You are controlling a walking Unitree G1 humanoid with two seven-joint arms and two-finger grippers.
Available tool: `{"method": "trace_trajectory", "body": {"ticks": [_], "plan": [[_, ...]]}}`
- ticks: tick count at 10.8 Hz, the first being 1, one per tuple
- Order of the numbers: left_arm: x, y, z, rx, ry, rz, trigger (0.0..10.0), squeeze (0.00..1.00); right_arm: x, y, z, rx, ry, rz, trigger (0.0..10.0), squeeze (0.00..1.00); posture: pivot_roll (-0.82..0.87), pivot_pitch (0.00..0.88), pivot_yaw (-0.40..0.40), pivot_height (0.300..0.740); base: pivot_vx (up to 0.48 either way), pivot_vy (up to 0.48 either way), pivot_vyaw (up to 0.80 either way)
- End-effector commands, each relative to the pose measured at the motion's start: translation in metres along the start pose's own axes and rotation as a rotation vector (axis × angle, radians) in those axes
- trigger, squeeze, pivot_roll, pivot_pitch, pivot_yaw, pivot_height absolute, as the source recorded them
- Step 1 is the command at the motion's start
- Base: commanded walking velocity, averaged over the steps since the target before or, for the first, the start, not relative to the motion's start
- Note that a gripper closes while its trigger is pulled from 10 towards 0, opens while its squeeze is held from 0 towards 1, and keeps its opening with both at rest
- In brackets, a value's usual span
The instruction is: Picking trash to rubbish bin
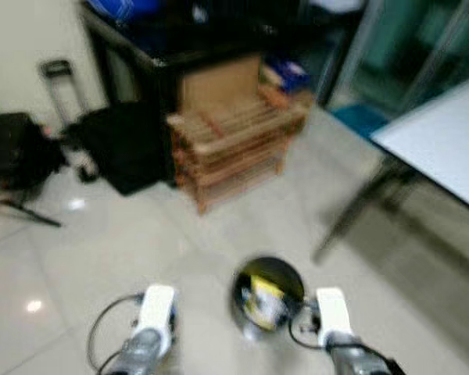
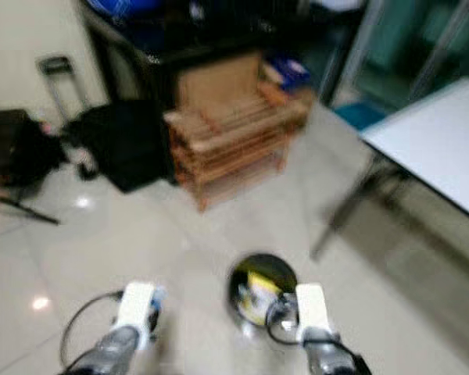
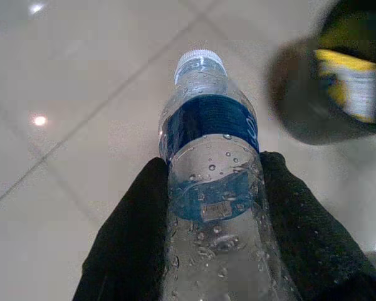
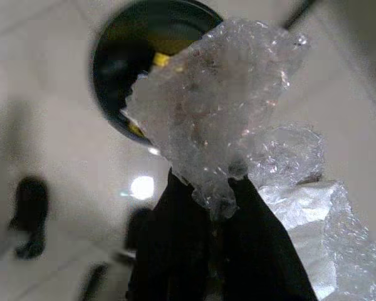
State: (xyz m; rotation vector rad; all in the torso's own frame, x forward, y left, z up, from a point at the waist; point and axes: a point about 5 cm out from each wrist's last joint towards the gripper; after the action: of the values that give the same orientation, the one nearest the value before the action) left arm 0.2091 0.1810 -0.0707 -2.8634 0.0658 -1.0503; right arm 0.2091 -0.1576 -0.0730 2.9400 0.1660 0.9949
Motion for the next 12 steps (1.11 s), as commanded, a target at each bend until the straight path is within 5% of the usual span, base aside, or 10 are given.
{"method": "trace_trajectory", "body": {"ticks": [1,6,12], "plan": [[-0.008,-0.003,-0.001,0.009,-0.028,0.0,10.0,0.0,-0.007,-0.006,-0.001,0.012,-0.03,0.007,10.0,0.0,0.01,0.046,-0.047,0.74,0.416,0.0,0.0],[-0.005,-0.004,-0.001,0.008,-0.02,0.005,10.0,0.0,-0.02,0.011,-0.003,0.004,-0.061,0.007,10.0,0.0,0.01,0.043,-0.041,0.74,0.415,0.0,0.0],[-0.003,-0.004,-0.001,0.007,-0.014,-0.015,10.0,0.0,-0.024,0.008,-0.004,0.005,-0.062,0.015,10.0,0.0,0.01,0.065,-0.049,0.74,0.0,0.0,-0.27]]}}
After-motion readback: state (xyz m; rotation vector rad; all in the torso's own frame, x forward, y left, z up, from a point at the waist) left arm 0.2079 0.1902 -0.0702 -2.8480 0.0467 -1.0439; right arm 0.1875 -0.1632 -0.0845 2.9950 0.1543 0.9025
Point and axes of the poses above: a point about 5 cm out from each wrist's last joint towards the gripper, its own z axis pointing out of the wrist towards the gripper, its own x axis along the axis of the wrist's last joint, y = z × x, and after that the axes turned 3 degrees about -z, right-handed
